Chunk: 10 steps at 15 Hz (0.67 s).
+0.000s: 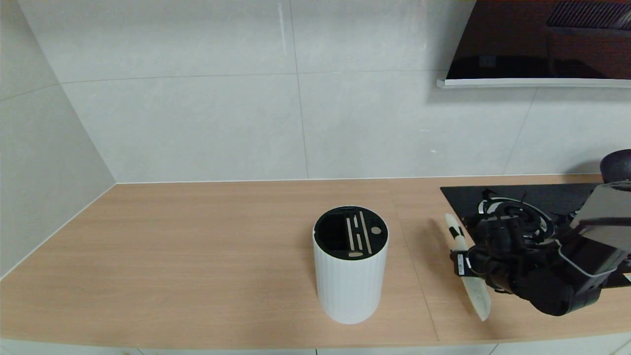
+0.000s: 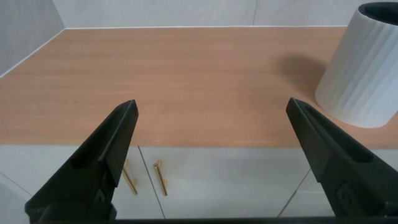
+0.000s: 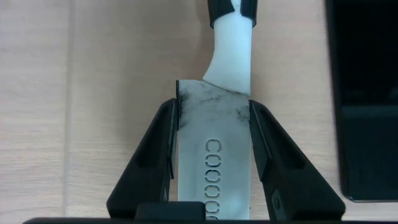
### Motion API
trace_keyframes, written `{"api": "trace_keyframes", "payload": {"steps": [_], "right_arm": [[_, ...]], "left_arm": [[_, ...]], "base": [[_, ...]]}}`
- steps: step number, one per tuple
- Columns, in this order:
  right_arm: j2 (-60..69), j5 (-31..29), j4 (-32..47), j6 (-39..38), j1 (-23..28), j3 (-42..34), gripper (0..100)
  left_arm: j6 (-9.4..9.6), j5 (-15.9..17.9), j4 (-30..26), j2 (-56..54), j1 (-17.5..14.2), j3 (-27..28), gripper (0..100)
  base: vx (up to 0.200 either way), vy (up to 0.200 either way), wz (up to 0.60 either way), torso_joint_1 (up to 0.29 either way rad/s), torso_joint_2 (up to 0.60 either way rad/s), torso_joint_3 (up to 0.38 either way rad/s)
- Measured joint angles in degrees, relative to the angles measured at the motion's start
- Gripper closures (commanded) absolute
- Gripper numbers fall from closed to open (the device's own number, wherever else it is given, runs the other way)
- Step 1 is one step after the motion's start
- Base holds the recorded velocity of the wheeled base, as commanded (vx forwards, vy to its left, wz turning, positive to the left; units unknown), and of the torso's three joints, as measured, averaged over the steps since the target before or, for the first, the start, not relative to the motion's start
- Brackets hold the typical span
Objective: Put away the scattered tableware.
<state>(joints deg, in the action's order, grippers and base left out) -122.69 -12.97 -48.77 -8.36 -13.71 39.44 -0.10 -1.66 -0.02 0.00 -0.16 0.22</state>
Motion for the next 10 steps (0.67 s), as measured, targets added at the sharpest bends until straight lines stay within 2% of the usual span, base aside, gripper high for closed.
{"api": "trace_keyframes", "payload": {"steps": [2,5,8,10], "right_arm": [[6.73,-0.07,1.27,0.29,-0.17,0.26,100],[17.15,0.17,10.54,1.37,-0.67,6.73,100],[25.17,0.0,17.71,1.88,-5.05,15.91,100],[29.31,-0.46,18.04,1.85,-9.22,16.85,100]], "left_arm": [[0.02,1.87,-1.72,0.41,0.02,4.46,0],[-0.04,7.2,-7.77,6.33,0.21,15.9,0],[0.05,11.92,-10.29,23.13,0.45,30.48,0],[0.05,14.65,-7.12,35.35,0.71,37.46,0]], "base": [[0.0,0.0,0.0,0.0,0.0,0.0],[0.0,0.0,0.0,0.0,0.0,0.0],[0.0,0.0,0.0,0.0,0.0,0.0],[0.0,0.0,0.0,0.0,0.0,0.0]]}}
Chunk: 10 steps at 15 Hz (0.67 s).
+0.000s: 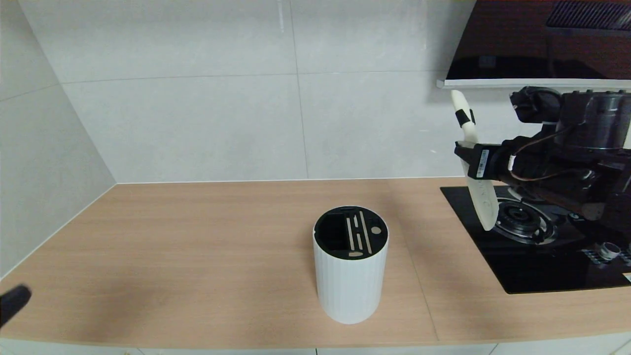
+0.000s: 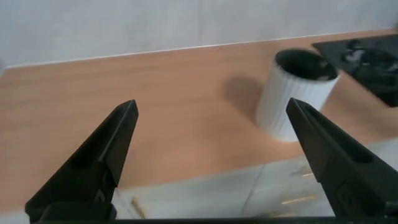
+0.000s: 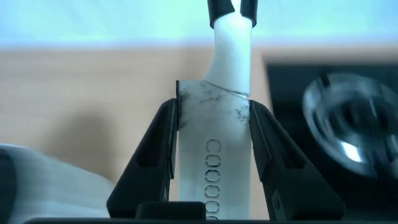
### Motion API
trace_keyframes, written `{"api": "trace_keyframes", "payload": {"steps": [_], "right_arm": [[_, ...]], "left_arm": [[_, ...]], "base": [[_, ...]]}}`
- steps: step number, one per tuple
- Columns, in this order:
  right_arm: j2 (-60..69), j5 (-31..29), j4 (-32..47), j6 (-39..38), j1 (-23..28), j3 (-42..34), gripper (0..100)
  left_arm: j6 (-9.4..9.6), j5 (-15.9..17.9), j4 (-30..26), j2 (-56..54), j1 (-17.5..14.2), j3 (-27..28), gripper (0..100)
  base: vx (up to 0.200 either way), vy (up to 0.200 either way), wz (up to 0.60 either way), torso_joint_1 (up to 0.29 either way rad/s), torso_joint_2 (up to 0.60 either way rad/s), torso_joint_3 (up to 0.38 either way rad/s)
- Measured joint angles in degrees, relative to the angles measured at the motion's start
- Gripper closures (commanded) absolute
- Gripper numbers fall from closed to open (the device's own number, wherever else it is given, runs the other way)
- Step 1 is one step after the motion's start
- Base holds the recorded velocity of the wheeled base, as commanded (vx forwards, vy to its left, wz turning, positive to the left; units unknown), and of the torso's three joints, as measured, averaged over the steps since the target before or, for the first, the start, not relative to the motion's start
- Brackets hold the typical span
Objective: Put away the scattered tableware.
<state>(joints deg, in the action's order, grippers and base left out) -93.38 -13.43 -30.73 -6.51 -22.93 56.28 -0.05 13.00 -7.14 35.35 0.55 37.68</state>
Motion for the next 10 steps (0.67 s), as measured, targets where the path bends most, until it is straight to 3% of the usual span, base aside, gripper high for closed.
{"api": "trace_keyframes", "payload": {"steps": [2,5,6,8,9,10], "right_arm": [[3.41,-0.99,0.02,0.0,-5.03,-1.19,100],[6.14,-3.1,-0.06,0.0,-13.37,-2.65,100],[6.69,-3.43,-0.24,-0.02,-16.62,-3.12,100],[7.72,-4.16,-0.24,-0.16,-21.97,-3.97,100],[8.11,-4.29,-0.16,-0.3,-24.75,-4.55,100],[8.22,-4.29,-0.33,-0.82,-27.06,-5.05,100]], "left_arm": [[-1.48,2.39,9.92,12.35,2.8,3.8,0],[-9.08,4.02,37.79,26.92,11.93,1.01,0],[-14.09,4.52,49.1,31.45,15.27,-1.27,0],[-27.16,7.08,61.11,37.96,20.78,-4.64,0],[-31.45,11.34,63.85,40.14,22.41,-5.72,0],[-33.54,15.36,64.34,41.59,23.32,-6.66,0]], "base": [[0.0,0.0,0.0,0.0,0.0,0.0],[0.0,0.0,0.0,0.0,0.0,0.0],[0.0,0.0,0.0,0.0,0.0,0.0],[0.0,0.0,0.0,0.0,0.0,0.0],[0.0,0.0,0.0,0.0,0.0,0.0],[0.0,0.0,0.0,0.0,0.0,0.0]]}}
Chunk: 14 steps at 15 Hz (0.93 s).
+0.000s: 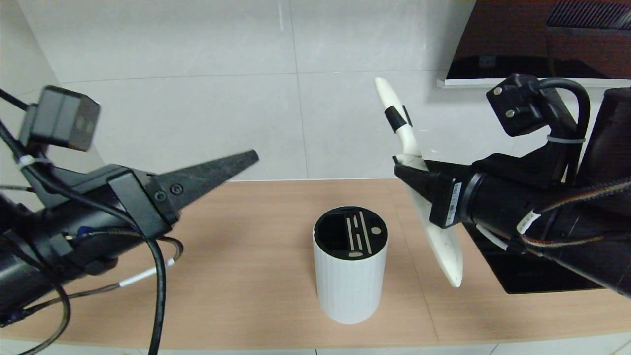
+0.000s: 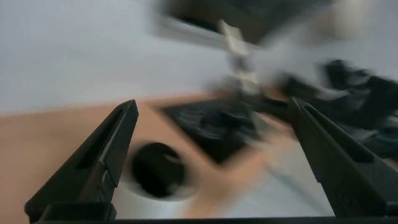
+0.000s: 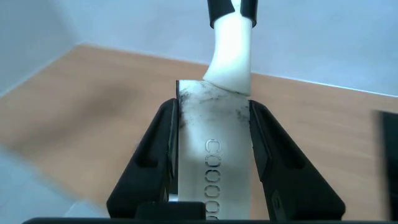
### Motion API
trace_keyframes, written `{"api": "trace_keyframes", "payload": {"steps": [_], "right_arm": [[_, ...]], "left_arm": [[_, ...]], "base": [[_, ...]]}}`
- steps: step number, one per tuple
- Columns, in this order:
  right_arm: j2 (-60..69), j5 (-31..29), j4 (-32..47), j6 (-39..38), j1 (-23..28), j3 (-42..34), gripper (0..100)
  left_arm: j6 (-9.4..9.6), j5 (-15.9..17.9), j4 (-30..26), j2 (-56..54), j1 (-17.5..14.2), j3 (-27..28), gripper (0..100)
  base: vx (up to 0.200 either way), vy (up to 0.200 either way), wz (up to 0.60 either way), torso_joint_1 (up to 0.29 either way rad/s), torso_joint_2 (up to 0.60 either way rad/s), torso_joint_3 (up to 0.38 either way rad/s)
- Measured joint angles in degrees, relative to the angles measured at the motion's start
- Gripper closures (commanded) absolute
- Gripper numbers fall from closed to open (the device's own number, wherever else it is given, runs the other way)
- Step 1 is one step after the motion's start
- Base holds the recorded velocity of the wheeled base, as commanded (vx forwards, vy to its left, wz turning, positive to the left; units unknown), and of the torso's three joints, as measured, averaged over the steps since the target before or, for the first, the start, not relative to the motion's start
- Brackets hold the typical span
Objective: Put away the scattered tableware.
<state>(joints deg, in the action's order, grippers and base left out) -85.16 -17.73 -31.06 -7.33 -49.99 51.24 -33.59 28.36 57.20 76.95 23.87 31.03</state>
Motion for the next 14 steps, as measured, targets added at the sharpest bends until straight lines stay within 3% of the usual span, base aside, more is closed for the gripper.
{"api": "trace_keyframes", "payload": {"steps": [1,7,11,14], "right_arm": [[-0.01,0.11,-0.02,-0.61,-1.71,-0.46,100],[-5.96,0.02,-3.23,-2.68,-9.13,-1.68,100],[-8.94,-0.01,-7.74,-2.5,-11.54,-2.62,100],[-10.64,-0.11,-7.94,-2.49,-12.79,-2.79,100]], "left_arm": [[-0.57,1.04,0.24,1.05,0.38,-0.66,0],[0.09,3.1,2.35,6.29,2.08,-0.62,0],[0.01,2.95,6.33,10.84,3.91,-0.29,0],[0.01,0.79,9.83,13.98,4.55,-0.41,0]], "base": [[0.0,0.0,0.0,0.0,0.0,0.0],[0.0,0.0,0.0,0.0,0.0,0.0],[0.0,0.0,0.0,0.0,0.0,0.0],[0.0,0.0,0.0,0.0,0.0,0.0]]}}
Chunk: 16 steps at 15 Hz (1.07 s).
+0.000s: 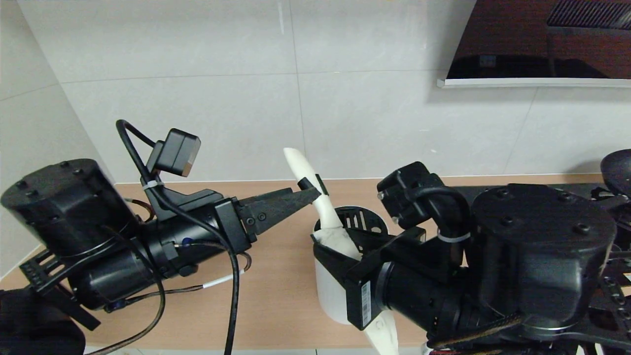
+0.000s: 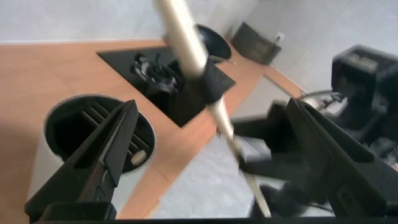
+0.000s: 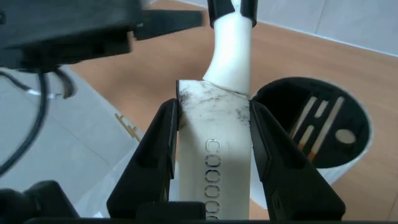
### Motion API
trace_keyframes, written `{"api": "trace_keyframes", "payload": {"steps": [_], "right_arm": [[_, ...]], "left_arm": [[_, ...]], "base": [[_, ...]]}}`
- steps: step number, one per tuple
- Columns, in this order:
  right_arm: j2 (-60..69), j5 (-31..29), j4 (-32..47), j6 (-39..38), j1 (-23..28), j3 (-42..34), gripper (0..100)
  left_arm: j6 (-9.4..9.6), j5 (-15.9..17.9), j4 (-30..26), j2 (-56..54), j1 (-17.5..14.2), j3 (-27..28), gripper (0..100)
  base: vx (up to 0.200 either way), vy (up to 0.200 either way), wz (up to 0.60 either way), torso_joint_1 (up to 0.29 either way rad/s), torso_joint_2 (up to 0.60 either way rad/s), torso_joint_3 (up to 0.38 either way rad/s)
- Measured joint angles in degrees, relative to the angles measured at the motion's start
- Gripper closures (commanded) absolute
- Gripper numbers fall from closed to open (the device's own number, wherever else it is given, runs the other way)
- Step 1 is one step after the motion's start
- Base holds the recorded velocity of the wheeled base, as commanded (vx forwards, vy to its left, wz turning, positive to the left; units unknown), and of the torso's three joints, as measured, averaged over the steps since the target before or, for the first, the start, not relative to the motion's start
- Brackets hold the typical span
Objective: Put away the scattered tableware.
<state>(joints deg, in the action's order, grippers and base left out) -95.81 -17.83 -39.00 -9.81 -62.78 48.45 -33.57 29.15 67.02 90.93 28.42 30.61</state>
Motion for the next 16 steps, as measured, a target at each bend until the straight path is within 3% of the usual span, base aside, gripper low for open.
{"api": "trace_keyframes", "payload": {"steps": [6,13,14,16], "right_arm": [[-1.79,0.02,-0.96,-0.04,-0.94,0.15,100],[-2.51,0.0,-1.69,0.0,-0.98,-0.07,100],[-2.57,0.0,-1.69,0.0,-0.98,-0.07,100],[-2.65,-0.01,-1.69,0.05,-0.98,-0.1,100]], "left_arm": [[0.07,-5.8,0.57,2.49,3.55,0.12,0],[0.05,-8.0,3.34,4.72,5.07,0.21,0],[0.05,-8.18,3.34,4.91,5.34,0.12,100],[0.0,-8.51,3.36,5.12,5.67,0.1,100]], "base": [[0.0,0.0,0.0,0.0,0.0,0.0],[0.0,0.0,0.0,0.0,0.0,0.0],[0.0,0.0,0.0,0.0,0.0,0.0],[0.0,0.0,0.0,0.0,0.0,0.0]]}}
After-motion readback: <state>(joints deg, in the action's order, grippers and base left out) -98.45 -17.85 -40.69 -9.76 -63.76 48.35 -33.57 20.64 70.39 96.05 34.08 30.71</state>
